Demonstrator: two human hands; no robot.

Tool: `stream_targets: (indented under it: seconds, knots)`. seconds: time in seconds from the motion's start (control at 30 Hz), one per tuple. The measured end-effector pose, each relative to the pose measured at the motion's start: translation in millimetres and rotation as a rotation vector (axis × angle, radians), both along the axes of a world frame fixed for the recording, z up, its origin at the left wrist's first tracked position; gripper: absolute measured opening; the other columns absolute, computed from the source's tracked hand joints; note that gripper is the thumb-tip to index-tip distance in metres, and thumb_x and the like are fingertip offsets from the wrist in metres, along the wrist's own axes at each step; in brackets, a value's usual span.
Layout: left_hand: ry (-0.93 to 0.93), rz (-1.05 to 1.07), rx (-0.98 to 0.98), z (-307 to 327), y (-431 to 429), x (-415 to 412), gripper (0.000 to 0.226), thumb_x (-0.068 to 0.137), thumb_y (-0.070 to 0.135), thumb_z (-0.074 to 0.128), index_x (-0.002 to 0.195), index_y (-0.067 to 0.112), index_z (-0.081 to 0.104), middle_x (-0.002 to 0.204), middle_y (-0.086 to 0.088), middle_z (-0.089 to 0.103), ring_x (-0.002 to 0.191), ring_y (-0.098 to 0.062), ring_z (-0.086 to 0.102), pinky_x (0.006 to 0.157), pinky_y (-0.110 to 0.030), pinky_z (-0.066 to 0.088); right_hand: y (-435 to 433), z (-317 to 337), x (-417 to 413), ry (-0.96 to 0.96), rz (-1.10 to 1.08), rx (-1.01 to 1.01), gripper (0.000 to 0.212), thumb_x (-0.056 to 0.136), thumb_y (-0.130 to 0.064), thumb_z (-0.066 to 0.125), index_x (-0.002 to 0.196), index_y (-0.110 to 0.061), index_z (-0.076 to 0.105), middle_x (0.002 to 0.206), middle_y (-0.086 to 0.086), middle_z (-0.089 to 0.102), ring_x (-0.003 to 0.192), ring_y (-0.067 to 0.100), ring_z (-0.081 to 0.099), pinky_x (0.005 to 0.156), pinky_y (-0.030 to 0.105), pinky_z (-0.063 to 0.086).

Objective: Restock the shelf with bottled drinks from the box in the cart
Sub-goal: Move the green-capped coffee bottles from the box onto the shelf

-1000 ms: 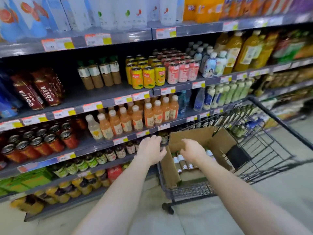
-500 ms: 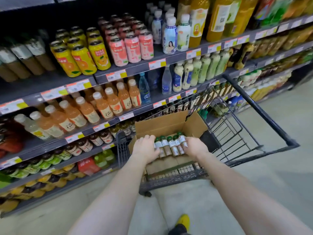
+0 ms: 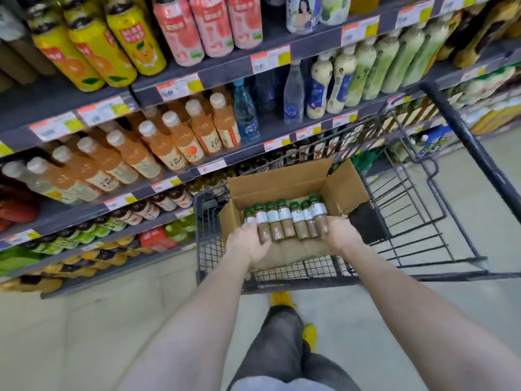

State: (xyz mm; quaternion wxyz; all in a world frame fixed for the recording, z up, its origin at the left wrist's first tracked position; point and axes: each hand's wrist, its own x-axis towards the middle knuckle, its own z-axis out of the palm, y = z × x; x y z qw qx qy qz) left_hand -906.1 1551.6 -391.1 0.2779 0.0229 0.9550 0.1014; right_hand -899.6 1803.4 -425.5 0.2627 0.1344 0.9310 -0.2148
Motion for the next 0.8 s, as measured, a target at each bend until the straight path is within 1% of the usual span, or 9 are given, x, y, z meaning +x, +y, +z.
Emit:
stream_targets:
  seconds: [0.07, 0.13, 0.23, 0.37, 0.47, 0.57, 0.63, 0.73, 0.8]
  knots:
    - [-0.019, 0.007, -0.014, -13, -3, -8, 0.053, 0.093, 0.057, 0.052, 0.131, 0.02, 0.051, 0.127, -0.007, 0.062, 0.112, -0.03, 0.062, 0.094, -0.044, 0.052, -2, -6, -8, -0.035, -0.013, 0.01, 0.033, 0.098, -0.033, 0.051, 0.123, -0.014, 0.062, 0.115, 0.016, 0.069, 0.105, 0.038, 0.065, 0.089, 0.043, 0.055]
    - [-0.052, 0.034, -0.013, -25, -4, -18, 0.048, 0.094, 0.055, 0.051, 0.128, 0.021, 0.052, 0.125, -0.007, 0.063, 0.111, -0.029, 0.062, 0.094, -0.043, 0.051, -4, -14, -18, -0.074, -0.01, 0.031, 0.034, 0.096, -0.031, 0.055, 0.125, -0.013, 0.06, 0.117, 0.016, 0.067, 0.106, 0.038, 0.065, 0.089, 0.042, 0.055]
    - [-0.107, 0.043, -0.034, -42, -5, -35, 0.049, 0.097, 0.052, 0.05, 0.132, 0.018, 0.05, 0.129, -0.008, 0.06, 0.114, -0.029, 0.059, 0.096, -0.043, 0.05, -4, -27, -33, -0.117, -0.021, 0.038, 0.033, 0.092, -0.026, 0.06, 0.123, -0.014, 0.06, 0.117, 0.014, 0.067, 0.103, 0.036, 0.066, 0.085, 0.041, 0.056]
    - [-0.119, 0.109, -0.041, -71, -2, -64, 0.05, 0.099, 0.048, 0.048, 0.136, 0.015, 0.049, 0.134, -0.01, 0.056, 0.119, -0.028, 0.057, 0.098, -0.043, 0.049, -2, -54, -59, -0.155, -0.059, 0.021, 0.044, 0.092, -0.02, 0.06, 0.136, -0.011, 0.057, 0.129, 0.018, 0.063, 0.114, 0.038, 0.064, 0.09, 0.041, 0.055]
    - [-0.135, 0.127, -0.05, -94, 3, -83, 0.057, 0.1, 0.05, 0.048, 0.145, 0.015, 0.045, 0.141, -0.009, 0.053, 0.124, -0.027, 0.055, 0.102, -0.043, 0.047, 5, -79, -81, -0.188, -0.055, 0.013, 0.04, 0.095, -0.021, 0.059, 0.131, -0.005, 0.059, 0.129, 0.02, 0.063, 0.117, 0.04, 0.062, 0.095, 0.044, 0.054]
    - [-0.196, 0.171, -0.05, -121, 7, -101, 0.059, 0.1, 0.049, 0.052, 0.147, 0.015, 0.043, 0.144, -0.009, 0.052, 0.125, -0.028, 0.056, 0.098, -0.043, 0.048, 12, -106, -100, -0.228, -0.071, 0.043, 0.035, 0.097, -0.022, 0.06, 0.127, -0.004, 0.062, 0.125, 0.02, 0.065, 0.113, 0.04, 0.063, 0.093, 0.043, 0.055]
    - [-0.233, 0.189, -0.053, -143, 8, -116, 0.054, 0.1, 0.048, 0.052, 0.144, 0.016, 0.045, 0.138, -0.011, 0.058, 0.121, -0.031, 0.059, 0.093, -0.042, 0.049, 16, -129, -113, -0.242, -0.134, 0.008, 0.038, 0.098, -0.024, 0.06, 0.132, -0.005, 0.06, 0.127, 0.019, 0.065, 0.115, 0.038, 0.063, 0.094, 0.04, 0.054]
    - [-0.301, 0.199, -0.058, -187, 11, -132, 0.051, 0.098, 0.047, 0.054, 0.139, 0.018, 0.048, 0.126, -0.011, 0.065, 0.114, -0.034, 0.063, 0.085, -0.038, 0.051, 23, -176, -126, -0.262, -0.193, -0.006, 0.039, 0.094, -0.028, 0.063, 0.127, -0.008, 0.06, 0.12, 0.015, 0.069, 0.107, 0.034, 0.065, 0.082, 0.035, 0.051]
    - [-0.338, 0.209, -0.062, -217, 14, -137, 0.06, 0.097, 0.049, 0.056, 0.145, 0.017, 0.042, 0.129, -0.014, 0.062, 0.113, -0.036, 0.063, 0.089, -0.043, 0.055, 27, -207, -132, -0.242, -0.204, -0.017, 0.05, 0.089, -0.032, 0.069, 0.133, -0.009, 0.058, 0.123, 0.013, 0.066, 0.111, 0.032, 0.064, 0.088, 0.034, 0.05]
